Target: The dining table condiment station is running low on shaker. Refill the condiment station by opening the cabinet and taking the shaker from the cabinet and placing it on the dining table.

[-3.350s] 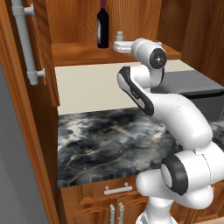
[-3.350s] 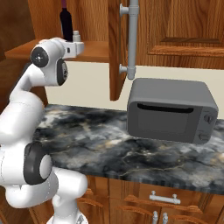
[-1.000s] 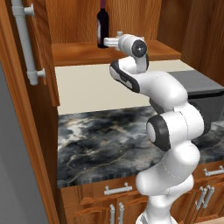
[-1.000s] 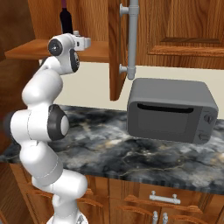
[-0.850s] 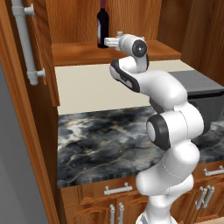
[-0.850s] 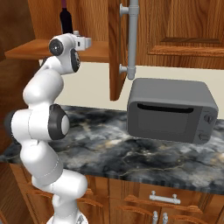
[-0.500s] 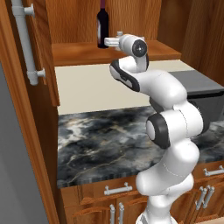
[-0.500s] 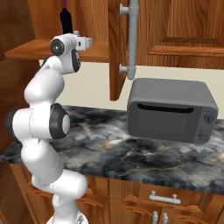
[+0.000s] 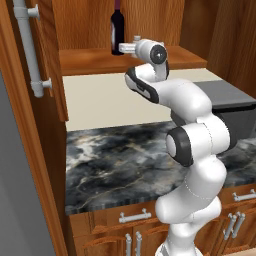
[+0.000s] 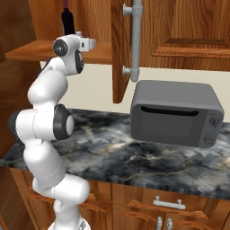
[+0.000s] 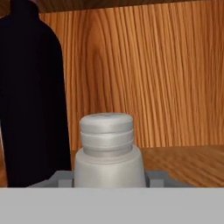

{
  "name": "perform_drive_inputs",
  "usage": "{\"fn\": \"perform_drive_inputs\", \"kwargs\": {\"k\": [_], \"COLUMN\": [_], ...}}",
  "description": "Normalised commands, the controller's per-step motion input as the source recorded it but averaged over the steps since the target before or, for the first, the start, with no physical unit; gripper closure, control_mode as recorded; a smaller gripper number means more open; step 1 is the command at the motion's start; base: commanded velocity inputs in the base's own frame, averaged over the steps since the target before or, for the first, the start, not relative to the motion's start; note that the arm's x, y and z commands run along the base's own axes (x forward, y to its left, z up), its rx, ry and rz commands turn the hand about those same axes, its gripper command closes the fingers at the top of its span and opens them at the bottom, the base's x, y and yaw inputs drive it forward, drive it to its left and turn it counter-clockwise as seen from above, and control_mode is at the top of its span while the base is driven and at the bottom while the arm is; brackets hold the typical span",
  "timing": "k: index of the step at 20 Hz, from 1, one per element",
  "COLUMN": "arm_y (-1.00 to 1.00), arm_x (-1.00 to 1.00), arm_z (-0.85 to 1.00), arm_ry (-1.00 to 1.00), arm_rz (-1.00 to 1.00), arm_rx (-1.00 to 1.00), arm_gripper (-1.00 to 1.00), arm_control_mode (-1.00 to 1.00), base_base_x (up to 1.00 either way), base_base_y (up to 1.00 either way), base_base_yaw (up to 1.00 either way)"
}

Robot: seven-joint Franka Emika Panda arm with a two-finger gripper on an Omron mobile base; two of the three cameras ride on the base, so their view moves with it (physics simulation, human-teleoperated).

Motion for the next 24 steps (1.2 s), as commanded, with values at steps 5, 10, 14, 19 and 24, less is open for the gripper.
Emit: {"fn": "perform_drive_inputs", "kwargs": {"k": [5,10,14,19,24], "arm_y": [0.00,0.00,0.00,0.00,0.06], "arm_x": [0.10,0.00,-0.05,-0.66,-1.00], "arm_z": [-0.02,0.00,0.00,0.00,0.00], "arm_ry": [0.03,0.00,0.00,-0.07,-0.18], "arm_rz": [0.00,0.00,-0.01,-0.05,-0.03], "arm_rx": [0.00,0.00,0.00,0.00,0.00], "arm_gripper": [1.00,1.00,1.00,1.00,1.00], "arm_control_mode": [-1.00,-1.00,-1.00,-1.00,-1.00], "base_base_x": [0.00,0.00,0.00,0.00,0.00], "base_base_y": [0.00,0.00,0.00,0.00,0.00], "base_base_yaw": [0.00,0.00,0.00,0.00,0.00]}}
